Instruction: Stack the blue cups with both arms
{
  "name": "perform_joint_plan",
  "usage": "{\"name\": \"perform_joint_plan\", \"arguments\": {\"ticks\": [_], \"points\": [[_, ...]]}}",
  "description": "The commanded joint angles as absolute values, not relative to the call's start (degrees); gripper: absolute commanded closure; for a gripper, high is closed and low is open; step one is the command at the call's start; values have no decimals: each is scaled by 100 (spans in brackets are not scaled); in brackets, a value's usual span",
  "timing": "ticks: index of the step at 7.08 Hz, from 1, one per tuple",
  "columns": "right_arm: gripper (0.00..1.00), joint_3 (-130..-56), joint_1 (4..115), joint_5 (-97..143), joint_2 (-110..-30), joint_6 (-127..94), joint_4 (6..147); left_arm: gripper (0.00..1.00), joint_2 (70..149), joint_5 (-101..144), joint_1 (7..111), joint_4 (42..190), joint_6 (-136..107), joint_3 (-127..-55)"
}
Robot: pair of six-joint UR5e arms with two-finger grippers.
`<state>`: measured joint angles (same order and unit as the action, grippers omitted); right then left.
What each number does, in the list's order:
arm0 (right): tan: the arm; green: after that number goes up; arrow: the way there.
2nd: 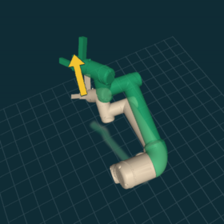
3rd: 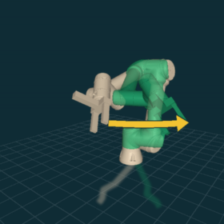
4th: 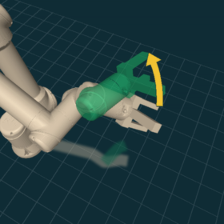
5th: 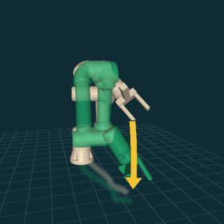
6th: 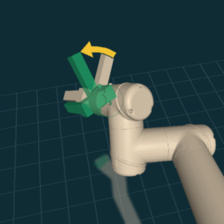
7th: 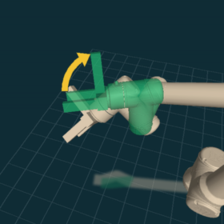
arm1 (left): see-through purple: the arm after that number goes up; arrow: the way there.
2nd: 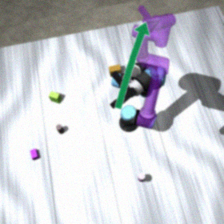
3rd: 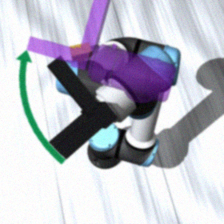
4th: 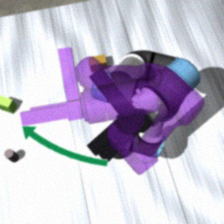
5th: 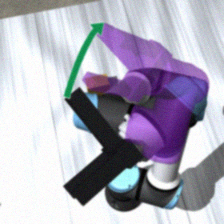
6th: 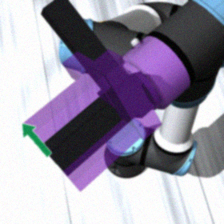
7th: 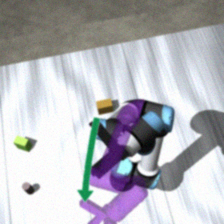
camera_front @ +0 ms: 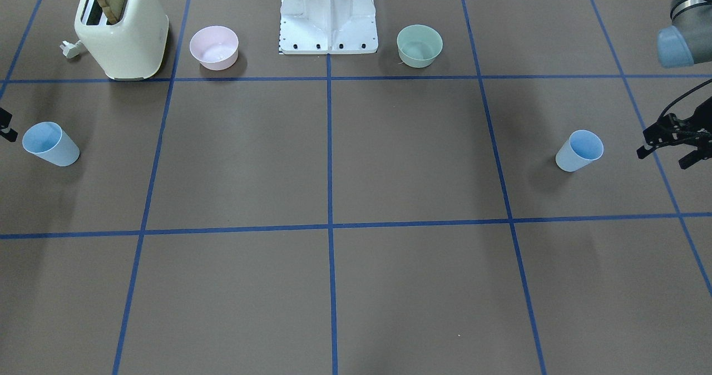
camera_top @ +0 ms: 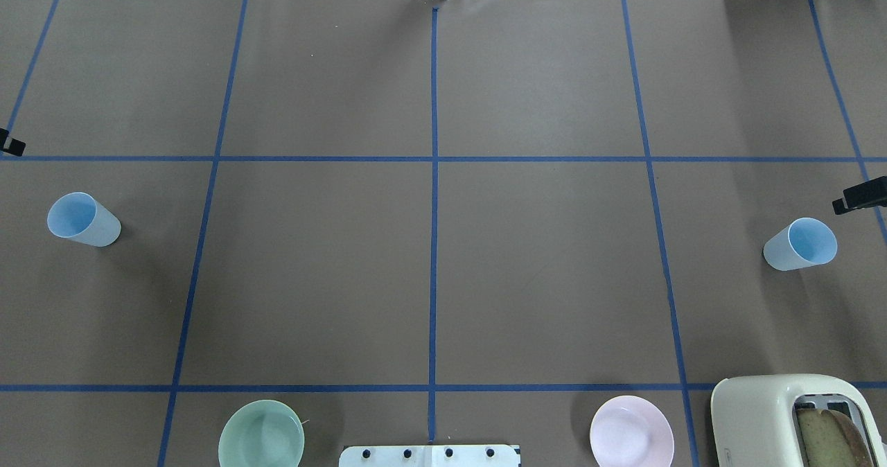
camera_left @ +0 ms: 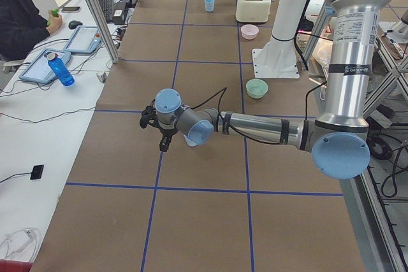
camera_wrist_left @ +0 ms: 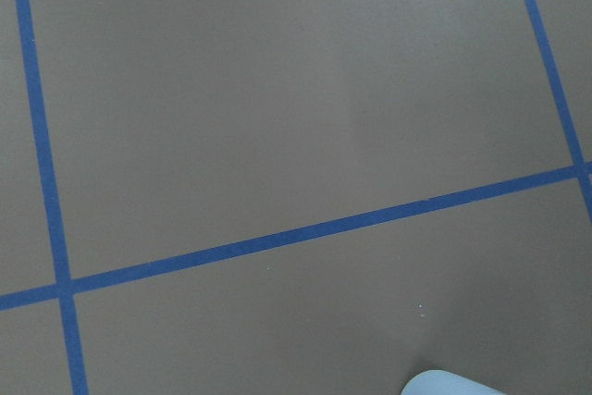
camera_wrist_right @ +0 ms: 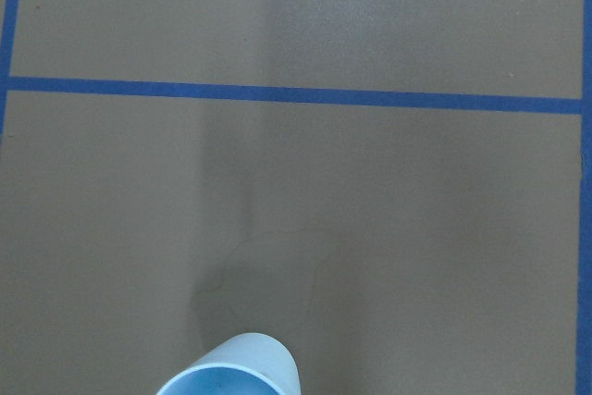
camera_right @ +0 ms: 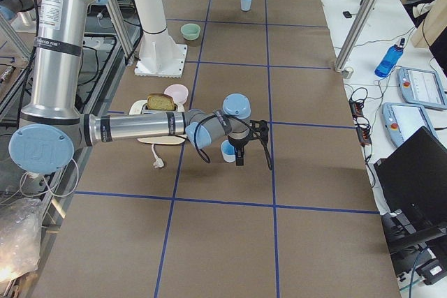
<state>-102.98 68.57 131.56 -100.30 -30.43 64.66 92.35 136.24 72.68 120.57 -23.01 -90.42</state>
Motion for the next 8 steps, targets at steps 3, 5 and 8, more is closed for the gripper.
{"name": "perform_joint_plan", "arguments": {"ticks": [3,5,8], "points": [[0,-10301,6812,13148,-10090,-3111,6390,2,9194,13614,6901,13365,-3214,-8534],[0,-10310,6777,13157,-10090,-3190,6381,2,9106,13423,6664,13622,-3558,-8569],[0,-10310,6759,13148,-10081,-3191,6381,2,8948,13395,6487,14009,-3832,-8587]]}}
